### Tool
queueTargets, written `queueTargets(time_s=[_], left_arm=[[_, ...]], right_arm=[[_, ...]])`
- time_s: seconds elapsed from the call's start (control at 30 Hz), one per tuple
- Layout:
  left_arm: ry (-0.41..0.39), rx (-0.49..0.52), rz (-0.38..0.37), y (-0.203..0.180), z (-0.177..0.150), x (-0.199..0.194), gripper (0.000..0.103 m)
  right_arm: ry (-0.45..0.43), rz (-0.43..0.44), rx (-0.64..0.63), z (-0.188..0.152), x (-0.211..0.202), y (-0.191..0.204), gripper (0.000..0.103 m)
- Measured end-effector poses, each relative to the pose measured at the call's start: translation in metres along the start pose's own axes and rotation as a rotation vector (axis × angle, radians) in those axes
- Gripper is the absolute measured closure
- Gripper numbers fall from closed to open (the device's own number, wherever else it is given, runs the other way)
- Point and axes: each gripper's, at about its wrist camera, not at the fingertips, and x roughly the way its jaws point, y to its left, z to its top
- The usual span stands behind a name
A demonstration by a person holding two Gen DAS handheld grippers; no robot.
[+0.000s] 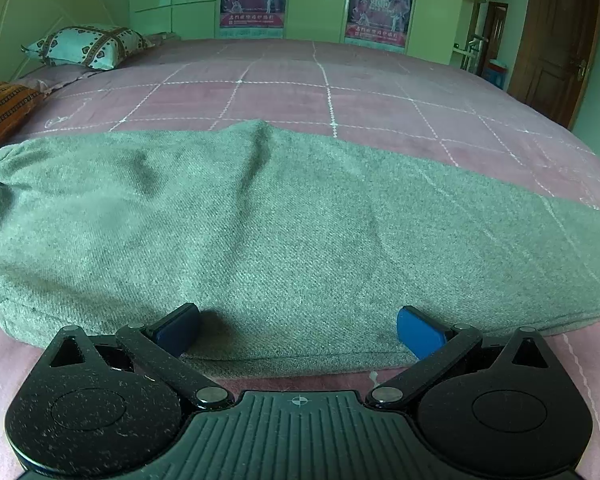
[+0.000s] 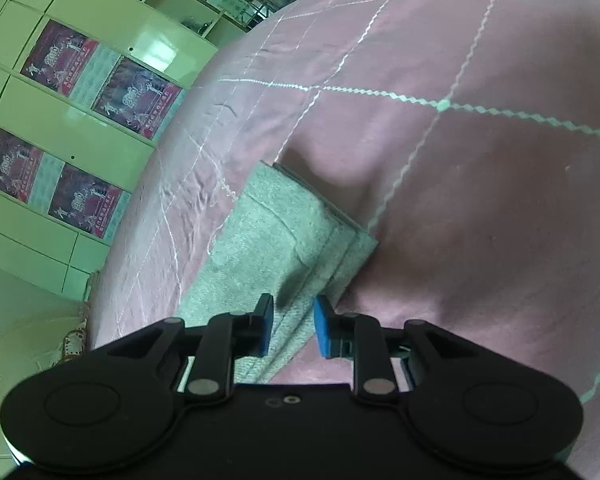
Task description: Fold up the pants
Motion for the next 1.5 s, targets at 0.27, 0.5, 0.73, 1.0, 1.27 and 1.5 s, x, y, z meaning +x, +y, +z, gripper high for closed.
queueTargets(time_s=[0.27, 0.5, 0.73, 1.0, 1.27, 1.5], left_arm=[[-0.011, -0.005, -0.005, 0.002, -0.003, 0.000, 0.000], [-0.075, -0.068, -0.007, -0.016, 0.011, -0.020, 0.000], [-0.047, 0.037, -0.149, -0.116, 0.015, -0.002, 0.000], [0.029, 0.138, -0.104, -0.172, 0.004, 0.021, 0.000], [0.006, 0.143, -0.127, -0.181, 0.000, 0.013, 0.000], [-0.001, 0.153, -0.129, -0.180, 0.000, 0.018, 0.000]], right_arm=[[-0.158, 0.124, -0.082, 0.004, -0.027, 0.029, 0.103], [-0.084, -0.004, -0.028, -0.006, -0.012, -0.003, 0.093], [-0.137, 0.031, -0.067, -0.016, -0.040, -0.004, 0.092], [-0.109, 0.027, 0.017, -0.015, -0.020, -0.021, 0.090], [-0.131, 0.050, 0.056, -0.015, -0.013, -0.022, 0.078], [-0.101, -0.035, 0.110, -0.004, -0.006, -0.012, 0.094]])
